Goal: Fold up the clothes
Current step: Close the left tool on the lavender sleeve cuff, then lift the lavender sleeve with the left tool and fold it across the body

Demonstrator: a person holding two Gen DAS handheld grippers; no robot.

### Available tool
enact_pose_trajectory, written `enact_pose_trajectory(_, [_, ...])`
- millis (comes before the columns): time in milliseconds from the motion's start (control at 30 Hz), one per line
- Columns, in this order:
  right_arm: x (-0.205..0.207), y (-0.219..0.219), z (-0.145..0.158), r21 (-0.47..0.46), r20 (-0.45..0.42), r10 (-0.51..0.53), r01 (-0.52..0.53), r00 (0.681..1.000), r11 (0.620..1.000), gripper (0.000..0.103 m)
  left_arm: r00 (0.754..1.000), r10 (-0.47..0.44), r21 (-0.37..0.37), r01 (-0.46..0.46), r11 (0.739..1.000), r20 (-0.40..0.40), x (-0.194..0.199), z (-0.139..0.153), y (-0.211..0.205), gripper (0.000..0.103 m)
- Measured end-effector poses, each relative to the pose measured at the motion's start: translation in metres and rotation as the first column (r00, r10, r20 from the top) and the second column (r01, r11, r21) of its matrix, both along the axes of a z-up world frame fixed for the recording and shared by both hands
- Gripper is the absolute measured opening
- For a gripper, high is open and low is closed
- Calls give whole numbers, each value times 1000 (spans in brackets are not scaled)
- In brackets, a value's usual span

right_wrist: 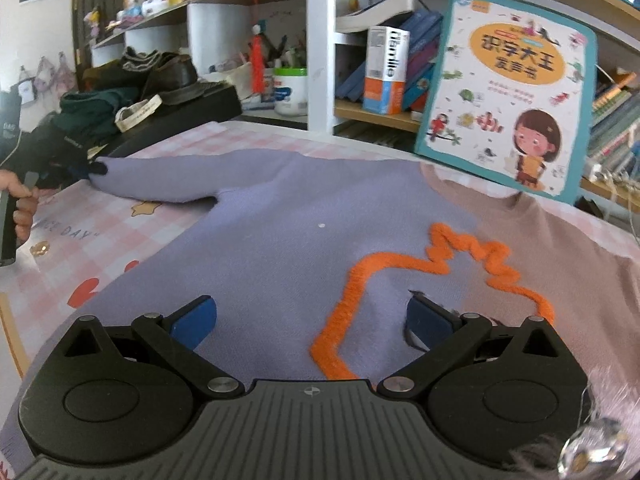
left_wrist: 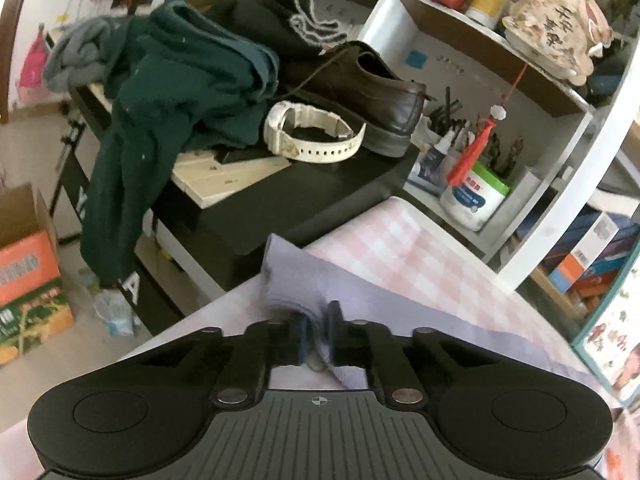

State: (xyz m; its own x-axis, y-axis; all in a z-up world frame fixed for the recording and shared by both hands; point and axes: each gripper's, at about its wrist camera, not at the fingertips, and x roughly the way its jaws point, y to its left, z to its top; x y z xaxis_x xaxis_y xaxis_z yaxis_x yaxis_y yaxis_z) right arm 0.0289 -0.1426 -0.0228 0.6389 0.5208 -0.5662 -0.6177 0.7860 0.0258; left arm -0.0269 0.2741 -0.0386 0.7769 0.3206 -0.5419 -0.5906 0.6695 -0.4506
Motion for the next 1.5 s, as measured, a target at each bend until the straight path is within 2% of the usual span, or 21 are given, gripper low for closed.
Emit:
enact_pose_trajectory(100, [0,-20,1,11,-21,-48,48,999,999,102,1000,-16,33,15,999,25,-3,10,-7,3])
enact_pose_trajectory(200, [1,-51,0,0,-39,-118,118,992,993,102,997,-59,123,53,991,47,-5,31,-25,3])
enact_pose_trajectory(300, [-1,-78,2,-7,-33,-173,173,984,985,102,990,-119,204,102,974,70,-4,53,-46,3])
enact_pose_trajectory(433, [-8,-105,4,-32,14,-237,237,972,971,102,968,-226,288,188,939,105,5,83,-81,3])
enact_pose_trajectory(600, [-15,-130,3,-21,44,-270,271,962,962,102,913,-381,339,315,886,146,27,115,-127,3])
enact_pose_trajectory(800, [-24,-142,-3,-6,52,-249,250,967,968,102,818,-557,421,459,783,143,61,144,-185,3])
enact_pose_trajectory(933, [-19,-146,-4,25,8,-239,239,971,971,102,762,-626,420,521,744,165,88,159,-218,3])
enact_pose_trajectory(1033, [-14,-145,-7,6,-26,-260,261,965,965,102,729,-659,405,554,727,185,105,163,-242,3])
enact_pose_trajectory(1200, [-13,-142,-9,-9,-39,-231,231,972,973,102,681,-702,360,614,703,210,128,160,-280,3])
enact_pose_trajectory(1367, [-12,-144,-9,5,-47,-226,227,973,974,102,640,-749,333,678,655,171,155,146,-321,3])
enact_pose_trajectory(1500, [-11,-149,-9,36,-61,-228,230,972,973,102,612,-783,300,731,613,110,168,122,-349,3])
